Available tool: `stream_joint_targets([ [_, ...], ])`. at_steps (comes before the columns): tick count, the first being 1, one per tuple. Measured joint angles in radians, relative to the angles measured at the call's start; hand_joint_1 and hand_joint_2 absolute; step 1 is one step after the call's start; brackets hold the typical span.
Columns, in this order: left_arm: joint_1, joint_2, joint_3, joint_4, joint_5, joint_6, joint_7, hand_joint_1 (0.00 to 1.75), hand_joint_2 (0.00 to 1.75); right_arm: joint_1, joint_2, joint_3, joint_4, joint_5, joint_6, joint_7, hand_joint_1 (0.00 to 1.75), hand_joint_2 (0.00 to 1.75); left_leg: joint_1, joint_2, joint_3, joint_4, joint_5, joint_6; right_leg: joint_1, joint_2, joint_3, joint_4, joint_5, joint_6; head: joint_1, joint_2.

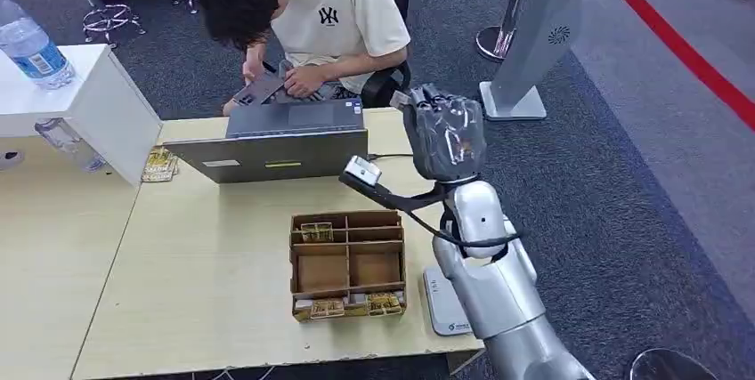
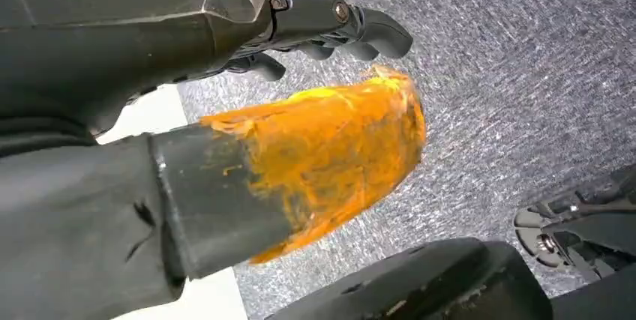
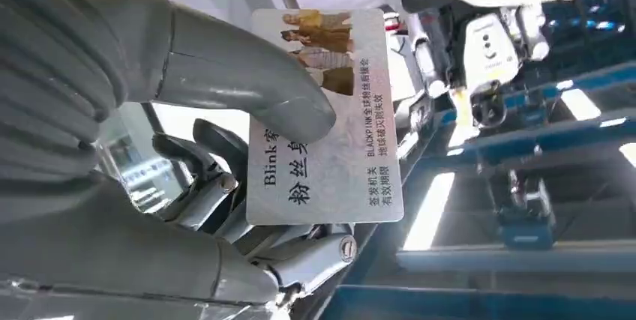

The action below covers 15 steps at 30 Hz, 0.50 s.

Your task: Pass the card to the sensor for recognition and then transmit it.

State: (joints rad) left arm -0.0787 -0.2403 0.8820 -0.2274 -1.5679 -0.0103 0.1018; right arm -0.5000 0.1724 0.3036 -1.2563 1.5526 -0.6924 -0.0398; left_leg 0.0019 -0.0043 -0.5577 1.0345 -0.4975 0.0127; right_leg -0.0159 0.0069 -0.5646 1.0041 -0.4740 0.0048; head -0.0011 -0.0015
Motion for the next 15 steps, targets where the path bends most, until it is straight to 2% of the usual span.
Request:
stream_joint_targets([
  [7,0.000,0.003,-0.036,0.000,0.000,-0.007,0.000,0.00,0.00,-0.081,-0.006,0.078,0.142,0.000,0.000,0.067,1.75,1.75,0.000,0.000,0.000,0.000,0.000,0.000,0.000,0.000,0.000,0.000,0.000,0.000,0.000,0.000],
  [15,0.000,0.005,-0.069,0.000,0.000,-0.008,0.000,0.00,0.00,-0.138,-0.006,0.132,0.255,0.000,-0.001,0.091,1.75,1.75,0.000,0.000,0.000,0.000,0.000,0.000,0.000,0.000,0.000,0.000,0.000,0.000,0.000,0.000],
])
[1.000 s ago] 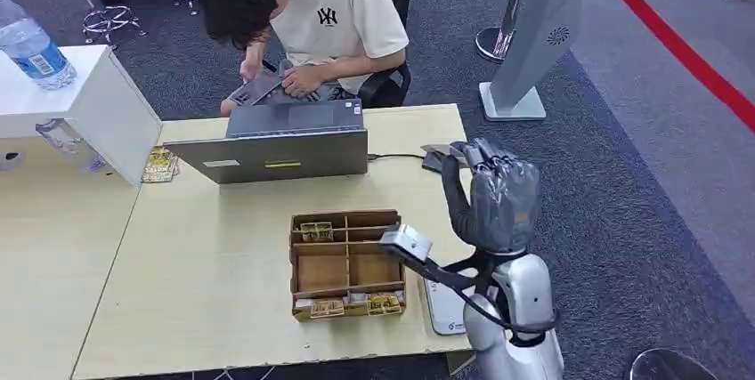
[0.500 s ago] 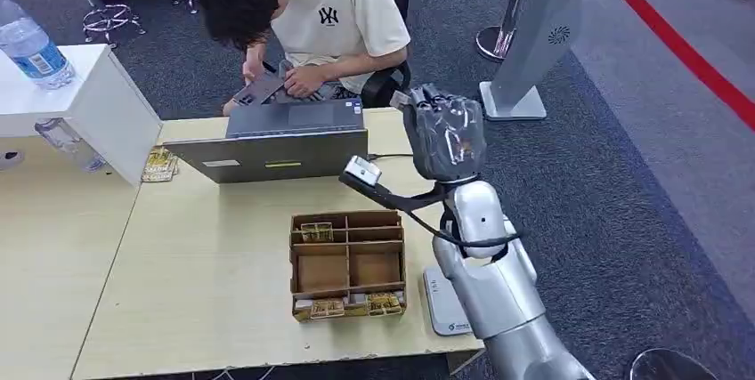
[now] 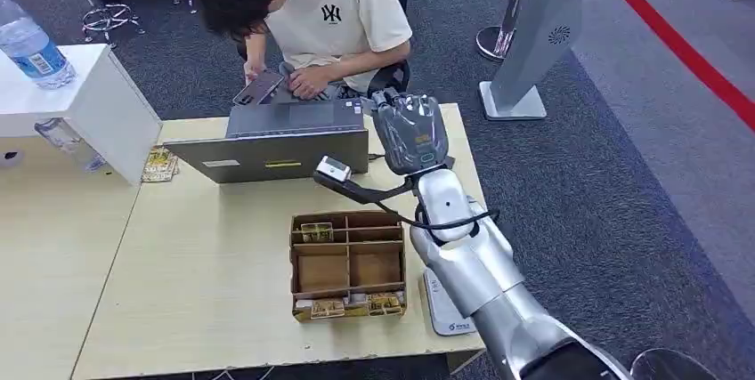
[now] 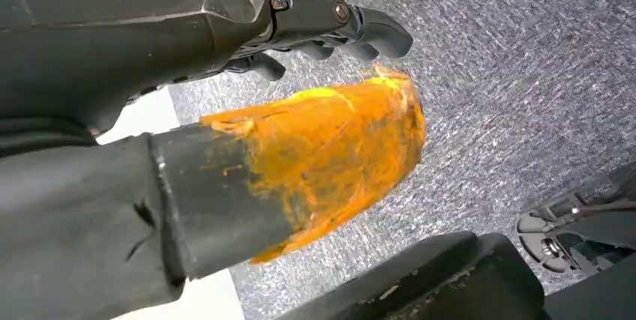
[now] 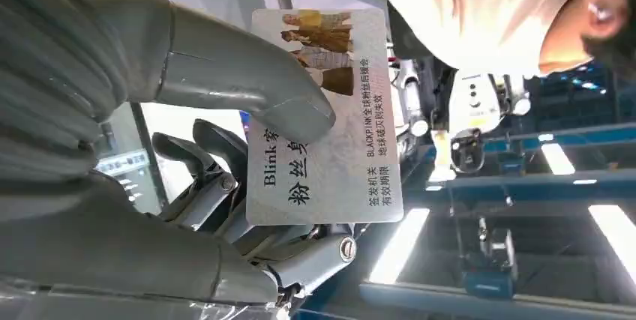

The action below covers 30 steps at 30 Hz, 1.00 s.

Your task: Pass the card to the sensor for recognition and then transmit it.

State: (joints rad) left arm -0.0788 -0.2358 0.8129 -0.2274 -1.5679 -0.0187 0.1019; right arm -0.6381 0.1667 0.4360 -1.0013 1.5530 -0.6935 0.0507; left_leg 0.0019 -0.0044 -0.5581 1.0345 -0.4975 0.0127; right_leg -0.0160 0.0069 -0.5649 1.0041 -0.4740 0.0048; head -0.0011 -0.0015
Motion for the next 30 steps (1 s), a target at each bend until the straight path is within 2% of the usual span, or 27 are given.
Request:
stream_joint_targets([
  [10,0.000,0.000,-0.029,0.000,0.000,-0.002,0.003,0.00,0.00,-0.018,0.016,0.019,0.045,-0.001,0.000,-0.003,1.75,1.75,0.000,0.000,0.000,0.000,0.000,0.000,0.000,0.000,0.000,0.000,0.000,0.000,0.000,0.000],
  [30,-0.001,0.000,-0.047,0.000,0.000,-0.013,0.006,0.00,0.00,-0.017,0.029,0.034,0.054,0.000,0.000,0.002,1.75,1.75,0.000,0.000,0.000,0.000,0.000,0.000,0.000,0.000,-0.001,0.000,0.000,0.000,0.000,0.000],
])
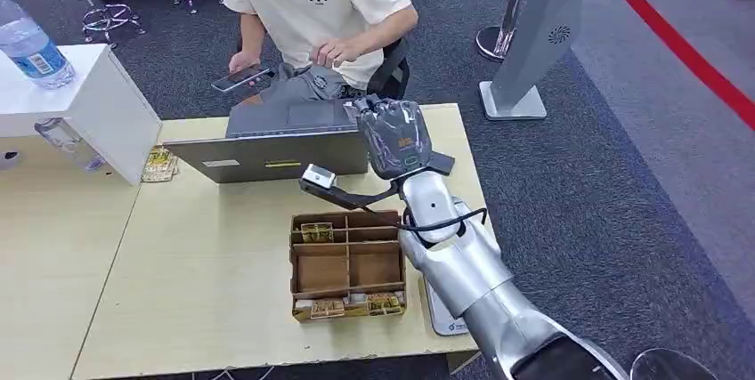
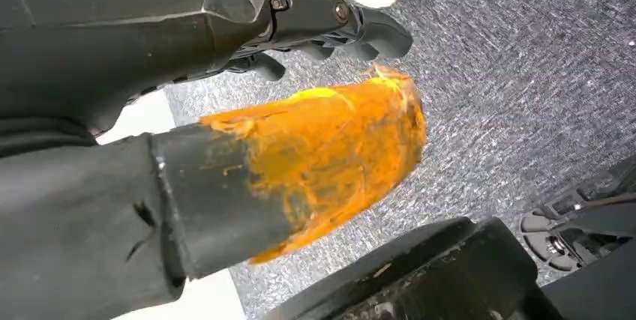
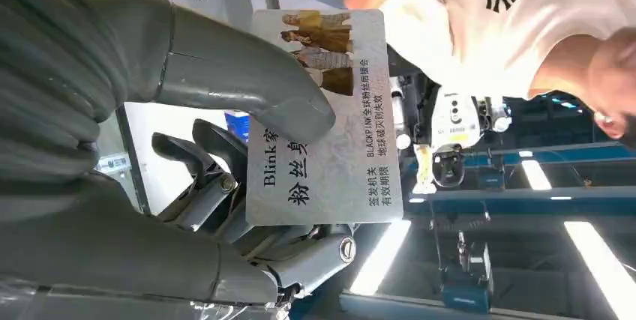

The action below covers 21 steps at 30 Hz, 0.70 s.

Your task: Pass the card to the sensor for recognition and then transmit it.

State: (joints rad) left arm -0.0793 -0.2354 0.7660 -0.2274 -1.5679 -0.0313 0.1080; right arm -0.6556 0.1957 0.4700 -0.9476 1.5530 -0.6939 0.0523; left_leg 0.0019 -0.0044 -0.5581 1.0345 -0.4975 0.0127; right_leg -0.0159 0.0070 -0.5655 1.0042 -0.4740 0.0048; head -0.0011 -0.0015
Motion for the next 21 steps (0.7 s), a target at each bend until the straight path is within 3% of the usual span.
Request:
stream_joint_targets([
  [20,0.000,0.003,-0.015,0.000,0.000,0.000,0.015,0.00,0.00,0.021,-0.039,0.097,-0.105,0.000,0.000,0.074,1.75,1.75,0.000,0.000,0.000,0.000,0.000,0.000,0.000,0.000,-0.001,0.000,0.000,0.000,0.000,0.000],
  [21,0.000,0.003,-0.016,0.000,0.000,0.000,0.015,0.00,0.00,0.021,-0.042,0.101,-0.109,0.000,0.000,0.076,1.17,1.75,0.000,0.000,0.000,0.000,0.000,0.000,0.000,0.000,-0.001,0.000,0.000,0.000,0.000,0.000],
])
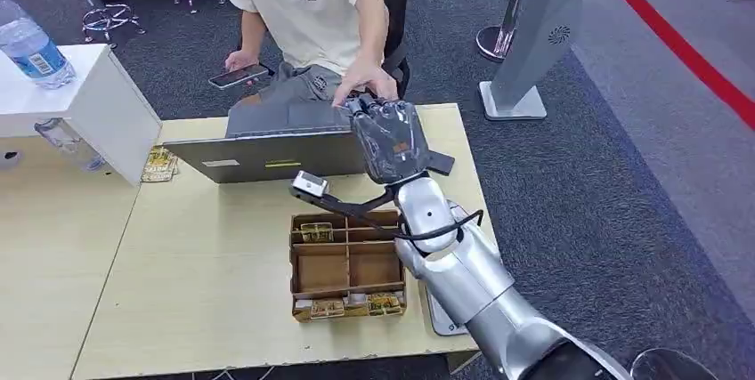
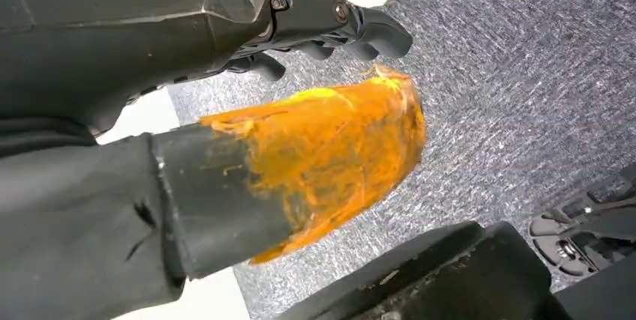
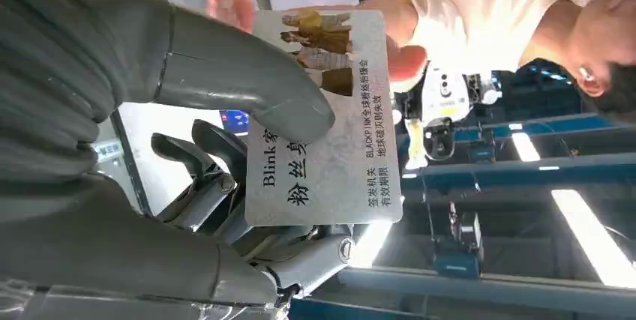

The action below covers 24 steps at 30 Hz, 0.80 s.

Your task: Pass the card to the sensor for recognition and then transmit it.

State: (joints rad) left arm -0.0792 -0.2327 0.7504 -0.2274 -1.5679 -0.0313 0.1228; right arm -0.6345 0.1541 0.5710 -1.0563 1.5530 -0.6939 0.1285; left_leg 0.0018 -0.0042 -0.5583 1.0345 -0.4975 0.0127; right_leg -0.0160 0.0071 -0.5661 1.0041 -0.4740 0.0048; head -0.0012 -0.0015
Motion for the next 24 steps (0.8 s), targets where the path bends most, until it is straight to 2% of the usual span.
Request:
stream_joint_targets([
  [1,0.000,0.000,-0.001,0.000,0.000,0.000,0.000,0.00,0.00,0.000,-0.002,0.003,-0.003,0.000,0.000,0.003,0.65,1.75,0.000,0.000,0.000,0.000,0.000,0.000,0.000,0.000,0.000,0.000,0.000,0.000,0.000,0.000],
  [2,0.000,0.000,-0.001,0.000,0.000,0.000,0.001,0.00,0.00,0.001,-0.003,0.005,-0.005,0.000,0.000,0.007,0.00,1.75,0.000,0.000,0.000,0.000,0.000,0.000,0.000,0.000,0.000,0.000,0.000,0.000,0.000,0.000],
  [16,0.000,0.001,-0.002,0.000,0.004,0.003,0.009,0.00,0.00,0.011,-0.037,0.059,-0.042,0.000,0.000,0.087,0.00,1.75,0.000,0.000,0.000,0.000,0.000,0.000,0.000,0.000,0.000,0.000,0.000,0.000,0.000,0.000],
  [18,0.000,0.000,-0.001,0.000,0.007,0.005,0.008,0.00,0.00,0.040,-0.038,0.057,-0.080,-0.004,0.000,0.056,0.00,1.75,0.000,0.000,0.000,0.000,0.000,0.000,0.000,0.000,0.000,0.000,0.000,0.000,0.000,0.000],
  [24,0.002,0.000,-0.001,0.000,0.024,0.014,0.005,0.00,0.00,0.179,-0.009,-0.031,-0.269,-0.044,0.000,-0.147,0.00,1.75,0.000,-0.001,-0.002,0.000,0.000,0.000,0.000,-0.001,-0.001,0.000,-0.001,0.000,0.000,0.000],
])
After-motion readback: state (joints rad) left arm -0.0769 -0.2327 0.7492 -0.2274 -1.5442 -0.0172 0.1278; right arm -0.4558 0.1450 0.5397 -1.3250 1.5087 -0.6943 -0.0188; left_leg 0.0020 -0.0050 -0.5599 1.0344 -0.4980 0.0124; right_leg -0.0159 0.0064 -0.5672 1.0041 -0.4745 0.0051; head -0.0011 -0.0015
